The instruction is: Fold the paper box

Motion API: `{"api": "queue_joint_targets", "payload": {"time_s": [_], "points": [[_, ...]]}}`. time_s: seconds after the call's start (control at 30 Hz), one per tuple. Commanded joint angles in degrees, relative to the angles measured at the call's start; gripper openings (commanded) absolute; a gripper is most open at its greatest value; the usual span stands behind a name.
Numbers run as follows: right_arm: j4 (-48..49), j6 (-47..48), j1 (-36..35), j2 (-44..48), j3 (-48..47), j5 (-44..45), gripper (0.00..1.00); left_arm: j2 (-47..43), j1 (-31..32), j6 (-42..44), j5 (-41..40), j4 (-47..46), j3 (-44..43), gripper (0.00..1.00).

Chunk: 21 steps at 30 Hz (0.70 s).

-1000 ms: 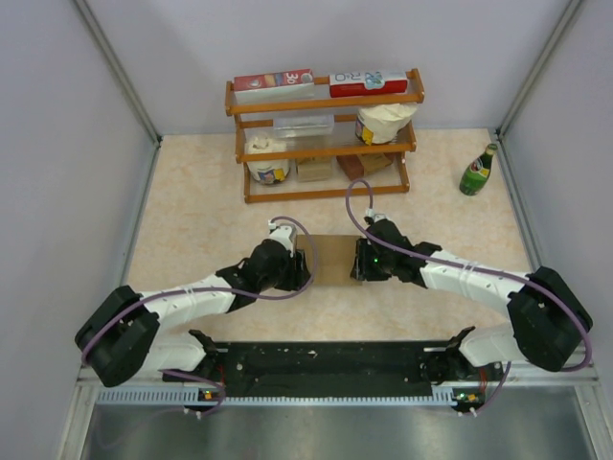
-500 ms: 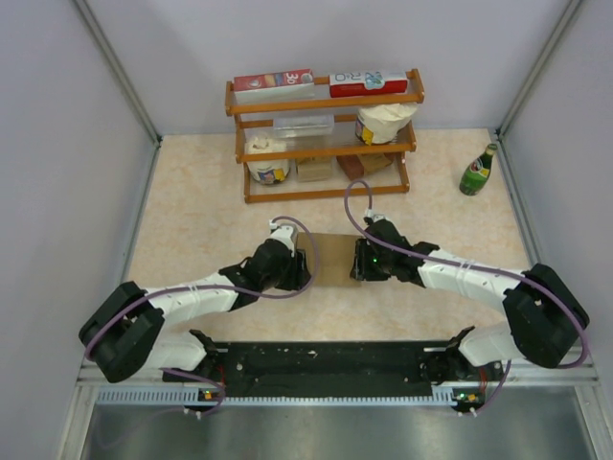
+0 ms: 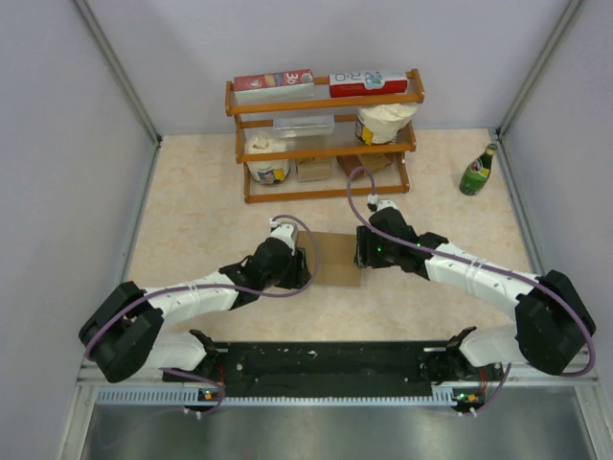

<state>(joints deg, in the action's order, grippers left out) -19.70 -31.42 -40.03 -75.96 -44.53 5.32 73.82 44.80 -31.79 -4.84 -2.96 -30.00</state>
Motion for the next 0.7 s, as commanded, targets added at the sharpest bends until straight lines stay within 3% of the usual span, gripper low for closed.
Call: {"api": "queue_joint_targets", "payload": {"time_s": [0.0, 0.3, 0.67], "points": [[3.61, 8.11, 0.57, 1.35, -5.21, 2.58, 0.51, 0.44, 0.2, 0.77, -1.05, -0.82, -1.82, 0.58], [16.62, 10.59, 3.29, -5.07, -5.39, -2.07, 0.31, 1.67, 0.2, 0.77, -0.7, -1.26, -2.26, 0.58], [18.12, 11.2, 3.38, -10.87, -6.88, -1.45, 0.27, 2.2, 0.2, 0.94, -0.87, -1.35, -2.52, 0.58]]}}
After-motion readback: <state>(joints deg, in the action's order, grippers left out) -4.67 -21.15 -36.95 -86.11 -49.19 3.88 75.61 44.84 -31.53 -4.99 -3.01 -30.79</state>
